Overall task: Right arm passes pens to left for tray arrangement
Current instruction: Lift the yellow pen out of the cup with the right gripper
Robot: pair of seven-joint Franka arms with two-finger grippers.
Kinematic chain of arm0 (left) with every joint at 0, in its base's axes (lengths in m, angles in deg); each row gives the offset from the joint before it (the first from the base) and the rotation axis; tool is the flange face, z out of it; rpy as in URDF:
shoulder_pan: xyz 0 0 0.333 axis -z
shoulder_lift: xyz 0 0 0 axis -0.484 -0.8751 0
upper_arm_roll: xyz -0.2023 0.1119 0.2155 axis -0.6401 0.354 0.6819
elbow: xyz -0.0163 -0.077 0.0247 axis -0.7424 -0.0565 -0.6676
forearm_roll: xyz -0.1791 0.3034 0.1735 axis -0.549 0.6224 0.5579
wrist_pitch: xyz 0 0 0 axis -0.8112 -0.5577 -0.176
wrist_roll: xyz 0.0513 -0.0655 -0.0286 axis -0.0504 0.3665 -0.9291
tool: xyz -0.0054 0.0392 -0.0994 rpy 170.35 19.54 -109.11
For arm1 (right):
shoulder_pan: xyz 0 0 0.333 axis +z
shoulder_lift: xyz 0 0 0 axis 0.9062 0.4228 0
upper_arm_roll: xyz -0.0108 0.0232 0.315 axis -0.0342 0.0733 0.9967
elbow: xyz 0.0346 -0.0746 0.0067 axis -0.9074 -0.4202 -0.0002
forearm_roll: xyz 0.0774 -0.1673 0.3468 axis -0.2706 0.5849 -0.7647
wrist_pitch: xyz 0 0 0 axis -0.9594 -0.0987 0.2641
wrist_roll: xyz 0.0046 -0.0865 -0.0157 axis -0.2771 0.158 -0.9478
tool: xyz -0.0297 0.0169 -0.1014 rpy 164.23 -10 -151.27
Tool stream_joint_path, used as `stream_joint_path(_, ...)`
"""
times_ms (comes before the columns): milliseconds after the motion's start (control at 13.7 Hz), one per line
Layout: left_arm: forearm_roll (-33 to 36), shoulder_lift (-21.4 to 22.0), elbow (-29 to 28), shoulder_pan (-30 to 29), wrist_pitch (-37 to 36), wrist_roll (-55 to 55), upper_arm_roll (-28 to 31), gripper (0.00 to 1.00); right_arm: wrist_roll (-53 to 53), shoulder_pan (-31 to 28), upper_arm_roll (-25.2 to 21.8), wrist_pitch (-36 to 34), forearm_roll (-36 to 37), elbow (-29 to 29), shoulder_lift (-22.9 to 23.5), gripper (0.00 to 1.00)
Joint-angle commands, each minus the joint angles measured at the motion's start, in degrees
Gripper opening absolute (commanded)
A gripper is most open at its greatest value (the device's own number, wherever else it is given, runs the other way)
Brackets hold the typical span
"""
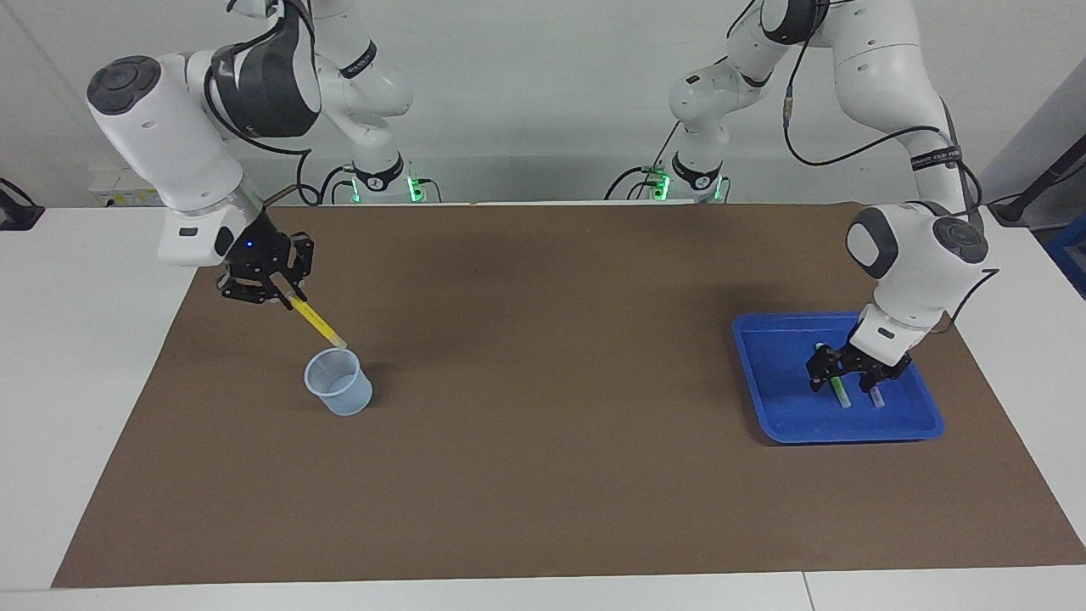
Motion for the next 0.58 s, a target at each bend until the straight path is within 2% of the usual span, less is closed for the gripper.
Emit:
stream_joint_path(0,0.92,0.83,-1.01,0.61,1.03,0.65,0.67,0.99,6.48,-0.1,0.8,-1.97,-3.84,0.72,0.01,0.0)
stream_joint_path(218,0.92,1.62,-1.02,0.79,1.29,6.61,0.67,0.99,12.89,-0.02,1.24,-2.5,-7.19,0.64,-0.17,0.0)
stream_joint_path(510,0.83,2.76,-0.66,1.75,0.51,5.93,0.58,0.99,25.55,0.94,1.5,-2.77,-14.4,0.37,-0.43,0.0)
